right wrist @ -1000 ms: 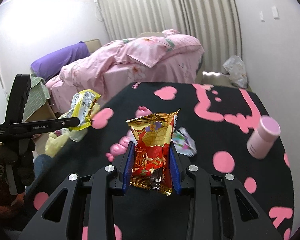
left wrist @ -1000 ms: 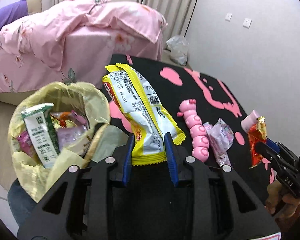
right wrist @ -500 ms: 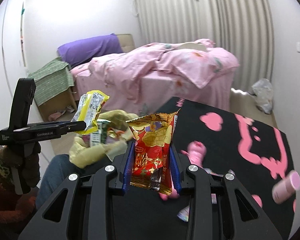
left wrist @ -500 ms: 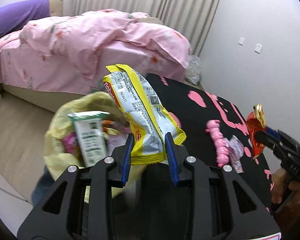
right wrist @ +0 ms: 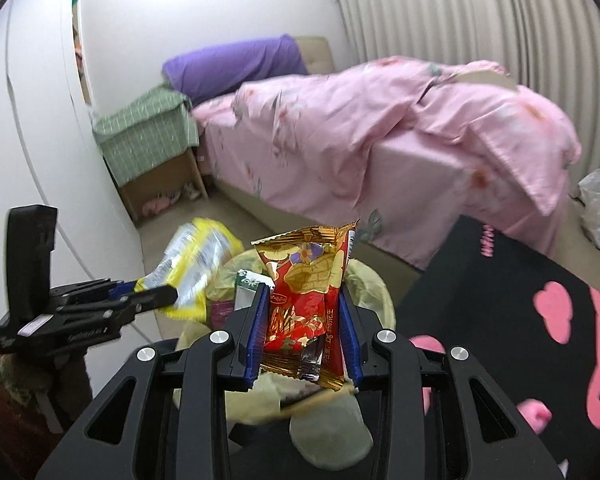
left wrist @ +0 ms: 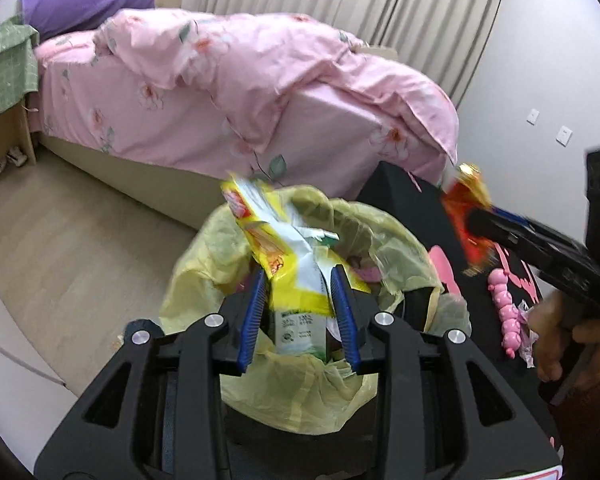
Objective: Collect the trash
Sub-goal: 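Carry both wrappers over the yellow bag and open both tools to drop them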
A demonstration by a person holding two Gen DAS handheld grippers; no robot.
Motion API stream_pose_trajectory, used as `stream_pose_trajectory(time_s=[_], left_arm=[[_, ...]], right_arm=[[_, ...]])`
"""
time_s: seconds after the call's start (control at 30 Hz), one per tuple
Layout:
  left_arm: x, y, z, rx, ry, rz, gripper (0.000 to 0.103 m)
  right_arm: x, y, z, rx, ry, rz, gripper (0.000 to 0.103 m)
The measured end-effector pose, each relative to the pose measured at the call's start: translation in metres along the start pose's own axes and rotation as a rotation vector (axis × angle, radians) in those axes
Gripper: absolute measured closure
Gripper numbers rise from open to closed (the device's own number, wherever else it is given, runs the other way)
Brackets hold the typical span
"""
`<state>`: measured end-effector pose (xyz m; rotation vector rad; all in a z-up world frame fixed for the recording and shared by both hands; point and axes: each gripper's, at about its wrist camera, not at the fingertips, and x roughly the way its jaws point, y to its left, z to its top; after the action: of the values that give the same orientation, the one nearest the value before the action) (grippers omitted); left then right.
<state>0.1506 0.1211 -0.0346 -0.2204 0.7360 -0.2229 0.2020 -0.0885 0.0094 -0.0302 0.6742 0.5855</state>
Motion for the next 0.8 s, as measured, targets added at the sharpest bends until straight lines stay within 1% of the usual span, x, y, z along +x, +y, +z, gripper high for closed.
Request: stream_pose_trajectory(time_s=[0.1,0.17,0.23,0.33,0.47,0.5,0.53,0.57,0.6,0.67,0.8], left_arm=[[0.018,-0.007,-0.005,0.034,0.034,-0.053,0.072],[0.031,-0.011,-0.008,0.050,0.057,-0.075,0.072],[0.042,-0.011,-0.010,0.044,0.074,-0.077,0.072],[0.059,-0.004,-0.012,0.009,0.108,-0.076,0.076],[0.061,0.003,-0.015,-0.026,0.110,-0.071,0.076],[0.060,0.005,-0.015,-0.043,0.106,-0.073,0.075],[0.057,0.007,-0.015,-0.057,0.102,-0.075,0.071],[0.052,0.010,-0.014,-0.070,0.092,-0.073,0.064],[0.047,0.011,-0.013,-0.076,0.075,-0.066,0.061],[0.037,0.013,-0.010,-0.075,0.047,-0.045,0.058],[0.018,0.012,-0.007,-0.065,-0.013,-0.006,0.052]], right_arm=[[0.014,-0.001,0.001,-0.023,0.012,-0.002,0.071],[0.019,-0.004,0.002,-0.031,0.018,-0.010,0.071],[0.024,-0.010,0.003,-0.024,0.030,-0.017,0.071],[0.029,-0.018,0.002,-0.008,0.043,-0.008,0.071],[0.039,-0.022,0.003,0.001,0.050,0.029,0.071],[0.045,-0.022,0.002,0.009,0.059,0.047,0.069],[0.049,-0.023,0.003,0.016,0.066,0.055,0.062],[0.052,-0.022,0.003,0.022,0.076,0.063,0.060],[0.058,-0.022,0.003,0.026,0.089,0.066,0.059],[0.061,-0.020,0.001,0.022,0.092,0.055,0.054],[0.053,-0.018,-0.004,0.009,0.086,0.018,0.052]])
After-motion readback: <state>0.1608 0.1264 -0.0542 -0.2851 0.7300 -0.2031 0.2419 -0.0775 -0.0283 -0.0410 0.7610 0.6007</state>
